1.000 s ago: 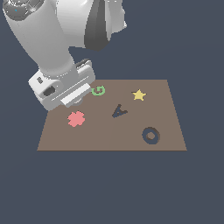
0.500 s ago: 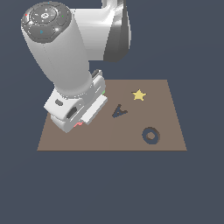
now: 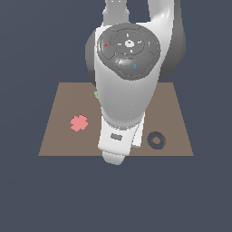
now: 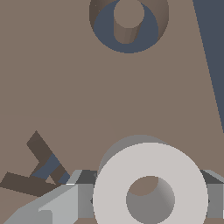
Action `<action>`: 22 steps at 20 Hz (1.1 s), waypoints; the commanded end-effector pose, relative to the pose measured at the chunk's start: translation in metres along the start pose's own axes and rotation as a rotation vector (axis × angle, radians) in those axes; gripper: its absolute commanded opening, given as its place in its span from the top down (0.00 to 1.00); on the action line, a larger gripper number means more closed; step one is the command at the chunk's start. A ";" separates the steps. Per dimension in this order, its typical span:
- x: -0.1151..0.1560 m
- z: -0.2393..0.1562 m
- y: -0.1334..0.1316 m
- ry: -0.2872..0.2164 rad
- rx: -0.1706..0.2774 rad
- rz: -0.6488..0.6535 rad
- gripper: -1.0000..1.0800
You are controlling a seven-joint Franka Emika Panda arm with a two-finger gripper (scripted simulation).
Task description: Insert a designated object into the corresponding slot on a board.
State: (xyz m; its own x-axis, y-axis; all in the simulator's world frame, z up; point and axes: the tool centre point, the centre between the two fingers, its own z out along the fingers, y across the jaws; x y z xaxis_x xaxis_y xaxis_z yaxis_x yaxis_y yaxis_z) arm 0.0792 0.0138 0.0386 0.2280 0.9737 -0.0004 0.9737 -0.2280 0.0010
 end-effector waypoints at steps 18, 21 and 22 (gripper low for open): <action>0.121 -0.002 -0.006 0.001 0.001 -0.346 1.00; 0.121 0.003 -0.007 0.000 0.000 -0.349 1.00; 0.122 0.006 -0.007 0.000 0.000 -0.351 1.00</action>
State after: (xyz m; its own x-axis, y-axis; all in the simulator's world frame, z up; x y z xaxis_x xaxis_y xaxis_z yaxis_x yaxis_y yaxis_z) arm 0.1008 0.1334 0.0366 -0.1182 0.9930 -0.0004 0.9930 0.1182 0.0016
